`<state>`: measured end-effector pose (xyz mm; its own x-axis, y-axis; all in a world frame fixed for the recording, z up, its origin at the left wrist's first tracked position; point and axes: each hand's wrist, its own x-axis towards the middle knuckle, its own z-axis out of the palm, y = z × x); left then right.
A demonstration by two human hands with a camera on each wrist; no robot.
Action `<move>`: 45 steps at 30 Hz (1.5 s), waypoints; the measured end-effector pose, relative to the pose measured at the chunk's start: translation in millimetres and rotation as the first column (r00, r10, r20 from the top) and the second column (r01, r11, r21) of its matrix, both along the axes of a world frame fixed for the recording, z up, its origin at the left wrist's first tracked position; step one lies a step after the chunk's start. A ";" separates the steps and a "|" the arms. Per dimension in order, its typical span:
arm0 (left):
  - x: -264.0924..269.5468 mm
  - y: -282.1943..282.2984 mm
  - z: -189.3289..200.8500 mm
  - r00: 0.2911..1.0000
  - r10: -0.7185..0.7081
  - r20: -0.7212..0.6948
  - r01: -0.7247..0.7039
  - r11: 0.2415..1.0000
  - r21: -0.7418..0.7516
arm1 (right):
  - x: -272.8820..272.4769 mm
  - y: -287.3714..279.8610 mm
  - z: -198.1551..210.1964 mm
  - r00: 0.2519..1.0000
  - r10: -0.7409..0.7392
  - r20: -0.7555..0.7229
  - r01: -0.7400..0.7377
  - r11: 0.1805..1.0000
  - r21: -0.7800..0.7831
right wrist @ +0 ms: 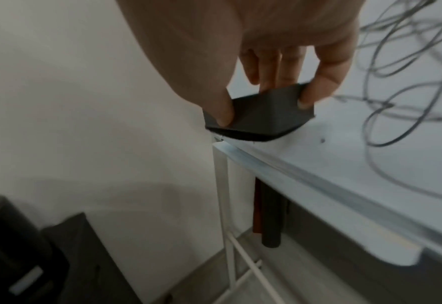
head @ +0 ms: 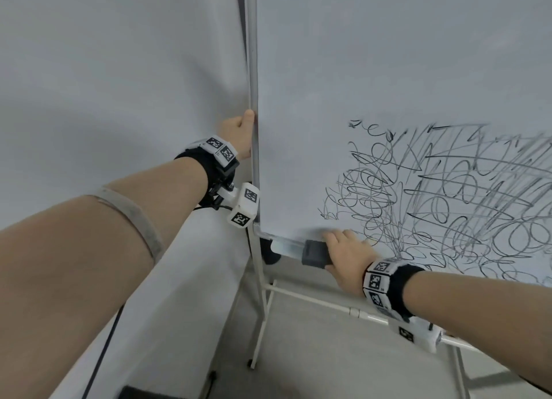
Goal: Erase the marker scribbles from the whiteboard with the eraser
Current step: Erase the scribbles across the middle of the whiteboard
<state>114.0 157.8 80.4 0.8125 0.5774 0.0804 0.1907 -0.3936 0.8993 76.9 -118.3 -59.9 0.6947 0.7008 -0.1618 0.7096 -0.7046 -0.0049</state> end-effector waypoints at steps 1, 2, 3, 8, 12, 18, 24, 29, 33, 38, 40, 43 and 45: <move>-1.0 -0.8 1.2 1.000 0.002 -0.013 -0.002 1.000 0.013 | -3.6 7.1 -6.3 0.999 -0.039 -0.026 0.040 0.998 0.049; -2.8 -1.2 2.4 1.000 0.007 -0.025 -0.007 1.000 0.029 | -5.9 13.6 -11.9 0.997 -0.065 -0.044 0.068 0.994 0.085; -3.9 -0.1 2.2 0.999 0.014 -0.034 -0.013 0.999 0.038 | -7.0 19.1 -17.3 0.994 -0.093 -0.064 0.100 0.987 0.122; -11.4 3.2 1.9 1.000 0.020 -0.019 -0.021 0.999 -0.025 | -14.2 31.8 -31.6 0.915 -0.338 -0.219 0.400 0.830 0.389; -11.4 -1.8 3.4 1.000 0.013 0.003 -0.013 0.999 -0.046 | -22.1 39.0 -39.8 0.732 -0.431 -0.527 0.680 0.495 0.541; -10.3 0.9 2.3 0.999 0.015 0.029 -0.012 0.995 -0.098 | -12.7 63.7 -44.5 0.538 -0.447 -0.715 0.831 0.139 0.538; -11.6 0.4 3.2 1.000 0.009 0.022 -0.007 0.994 -0.106 | -4.2 88.3 -47.9 0.430 -0.457 -0.778 0.883 0.033 0.468; -13.0 2.1 1.1 1.000 0.005 0.011 -0.004 0.993 -0.118 | 0.4 99.8 -45.1 0.362 -0.471 -0.804 0.909 -0.015 0.417; -11.0 -3.7 5.2 1.000 -0.007 0.026 0.011 0.988 -0.153 | 4.8 84.0 -41.2 0.323 -0.489 -0.810 0.924 -0.023 0.382; -12.4 -4.6 4.3 1.000 -0.022 0.007 0.022 0.996 -0.089 | 16.4 62.1 -70.1 0.297 -0.540 -0.787 0.935 -0.005 0.356; -12.4 -4.9 4.1 1.000 -0.011 0.012 0.012 0.995 -0.097 | 12.9 63.6 -62.4 0.297 -0.541 -0.787 0.932 -0.016 0.363; -12.3 -1.4 3.4 1.000 0.005 0.018 -0.002 0.993 -0.117 | 9.2 76.1 -51.0 0.327 -0.515 -0.792 0.923 -0.005 0.384; -13.3 1.3 2.9 1.000 -0.006 -0.007 0.006 0.997 -0.073 | 8.5 91.3 -48.2 0.359 -0.474 -0.804 0.917 0.021 0.397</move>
<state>100.7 159.1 83.3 0.8164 0.5766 0.0326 0.1950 -0.3283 0.9242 85.4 -27.0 -108.1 0.9201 -0.1727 -0.3515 -0.3908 -0.3468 -0.8526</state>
